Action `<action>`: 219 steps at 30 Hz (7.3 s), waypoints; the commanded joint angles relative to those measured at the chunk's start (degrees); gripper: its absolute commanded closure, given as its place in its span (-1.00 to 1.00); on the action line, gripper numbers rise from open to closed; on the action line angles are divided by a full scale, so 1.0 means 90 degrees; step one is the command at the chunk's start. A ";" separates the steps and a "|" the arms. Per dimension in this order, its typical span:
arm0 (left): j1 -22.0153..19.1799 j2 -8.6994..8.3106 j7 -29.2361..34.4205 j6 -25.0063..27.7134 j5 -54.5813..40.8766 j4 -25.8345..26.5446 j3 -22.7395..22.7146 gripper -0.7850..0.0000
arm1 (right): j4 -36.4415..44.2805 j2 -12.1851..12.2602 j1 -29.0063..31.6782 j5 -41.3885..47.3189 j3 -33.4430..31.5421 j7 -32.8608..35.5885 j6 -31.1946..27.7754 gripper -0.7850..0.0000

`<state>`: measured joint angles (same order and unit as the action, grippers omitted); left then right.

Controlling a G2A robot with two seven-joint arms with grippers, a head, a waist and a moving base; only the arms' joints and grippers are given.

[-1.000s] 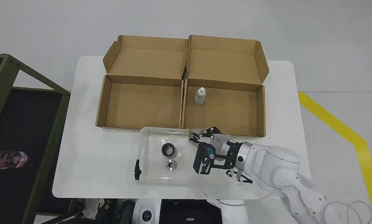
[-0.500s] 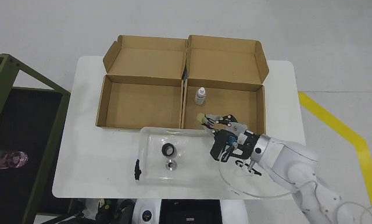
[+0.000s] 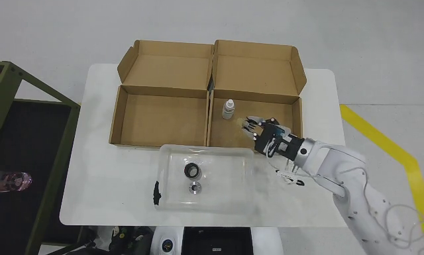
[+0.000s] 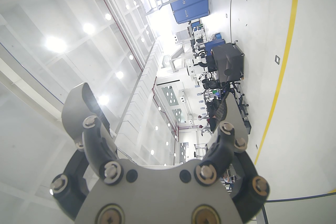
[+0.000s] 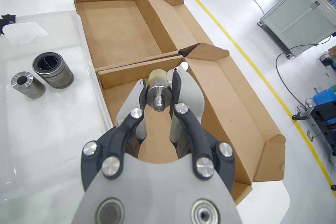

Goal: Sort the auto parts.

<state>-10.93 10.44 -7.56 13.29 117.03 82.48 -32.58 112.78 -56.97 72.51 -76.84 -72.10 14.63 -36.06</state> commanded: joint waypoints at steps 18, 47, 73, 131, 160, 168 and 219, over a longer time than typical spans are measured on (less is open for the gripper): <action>0.0000 0.0000 0.0000 0.0000 0.0000 0.0000 0.0000 -1.00 | -0.1898 -0.0293 -0.2048 0.1221 0.1249 0.2425 -0.0292 1.00; 0.0000 0.0000 0.0000 0.0000 0.0000 0.0000 0.0000 -1.00 | -0.3827 -0.0830 -0.3698 0.1452 0.2653 0.3166 -0.0040 0.09; 0.0000 0.0000 0.0000 0.0000 0.0000 0.0000 0.0000 -1.00 | -0.0250 -0.0264 -0.1017 0.1537 0.0944 0.1966 -0.0243 0.03; 0.0000 0.0000 0.0000 0.0000 0.0000 0.0000 0.0000 -1.00 | -0.1462 -0.1162 -0.1633 0.0070 0.3820 0.1453 0.0534 -0.26; 0.0000 0.0000 0.0000 0.0000 0.0000 0.0000 0.0000 -1.00 | -0.2018 -0.1468 -0.1951 0.0383 0.3979 0.1358 0.0156 1.00; 0.0000 0.0000 0.0000 0.0000 0.0000 0.0000 0.0000 -1.00 | -0.1692 -0.1419 -0.1848 0.0566 0.3679 0.1114 -0.0078 1.00; 0.0000 0.0000 0.0000 0.0000 0.0000 0.0000 0.0000 -1.00 | -0.2114 -0.1534 -0.2819 0.1423 0.2697 0.0518 0.0422 1.00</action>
<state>-10.93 10.44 -7.56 13.29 117.03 82.48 -32.58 94.71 -70.52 47.84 -64.11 -48.39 19.30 -32.60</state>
